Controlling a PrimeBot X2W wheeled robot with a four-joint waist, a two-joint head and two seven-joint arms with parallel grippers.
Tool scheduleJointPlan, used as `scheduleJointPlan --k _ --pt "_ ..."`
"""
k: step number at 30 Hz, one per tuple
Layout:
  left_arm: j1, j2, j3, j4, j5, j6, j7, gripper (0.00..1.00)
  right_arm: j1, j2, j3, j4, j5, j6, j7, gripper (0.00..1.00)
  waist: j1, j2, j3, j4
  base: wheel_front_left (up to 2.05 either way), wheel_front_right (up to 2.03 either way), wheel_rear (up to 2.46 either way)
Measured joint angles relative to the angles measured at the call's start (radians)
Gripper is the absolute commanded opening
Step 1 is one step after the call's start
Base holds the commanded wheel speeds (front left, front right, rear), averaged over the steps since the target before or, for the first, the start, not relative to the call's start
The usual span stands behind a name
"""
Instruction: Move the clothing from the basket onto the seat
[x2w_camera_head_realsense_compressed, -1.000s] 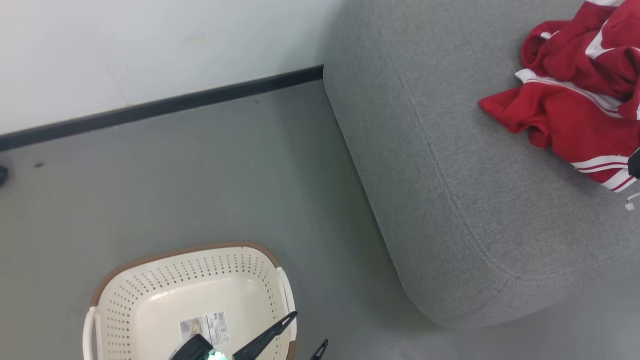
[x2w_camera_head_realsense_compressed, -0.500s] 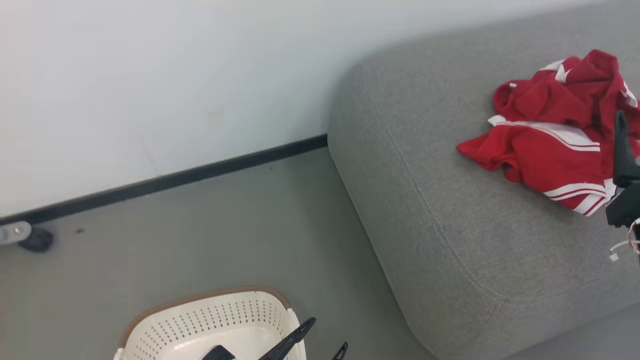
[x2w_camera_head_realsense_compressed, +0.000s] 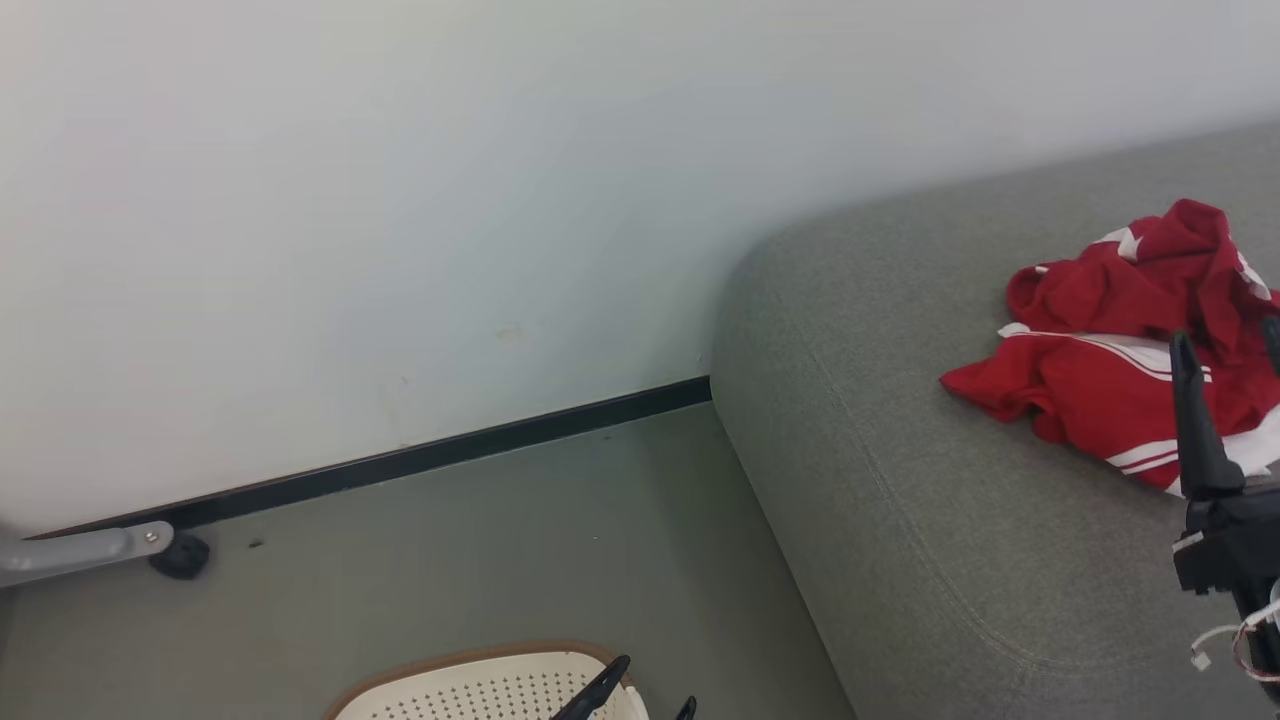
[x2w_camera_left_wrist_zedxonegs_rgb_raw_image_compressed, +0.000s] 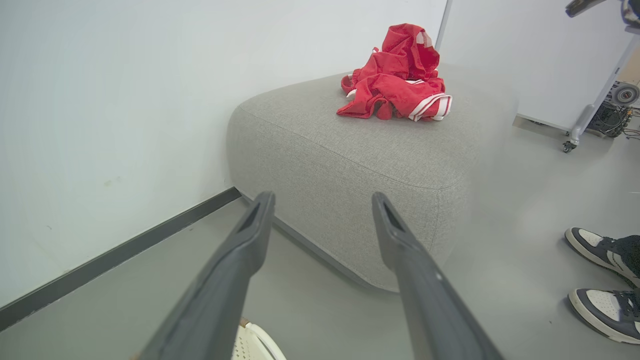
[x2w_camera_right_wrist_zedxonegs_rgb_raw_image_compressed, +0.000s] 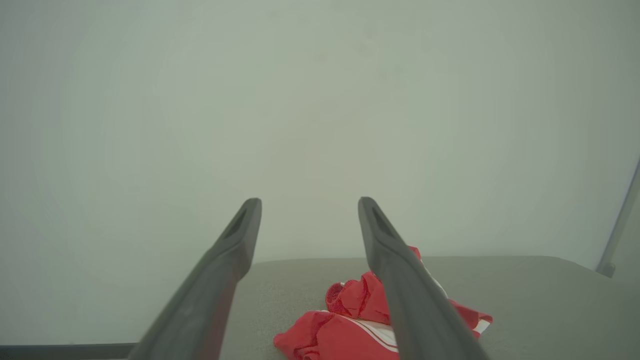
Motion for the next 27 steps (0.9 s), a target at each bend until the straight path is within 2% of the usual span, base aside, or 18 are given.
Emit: scheduleJointPlan --k 5,13,21,27 --pt "0.016 -0.004 0.022 0.005 -0.006 0.004 0.0 1.0 0.125 0.016 -0.009 -0.123 0.015 0.0 0.0 1.0 0.0001 0.0 -0.029 0.047 0.0 0.0 0.0" --pt "0.016 -0.006 0.108 0.008 -0.016 0.048 0.0 1.0 0.261 0.087 -0.01 -0.233 0.036 0.0 0.0 1.0 0.0001 0.0 -0.061 0.139 0.0 0.0 0.0" --pt "0.016 -0.007 0.167 0.031 -0.016 0.088 0.0 1.0 0.321 0.141 0.031 -0.248 0.037 0.0 0.0 1.0 0.0002 0.0 -0.076 0.218 0.0 0.0 0.0" --pt "0.018 -0.007 0.217 0.042 -0.014 0.123 0.0 1.0 0.364 0.17 0.057 -0.215 0.031 0.0 0.0 1.0 0.0002 0.0002 -0.087 0.271 0.0 0.0 0.0"
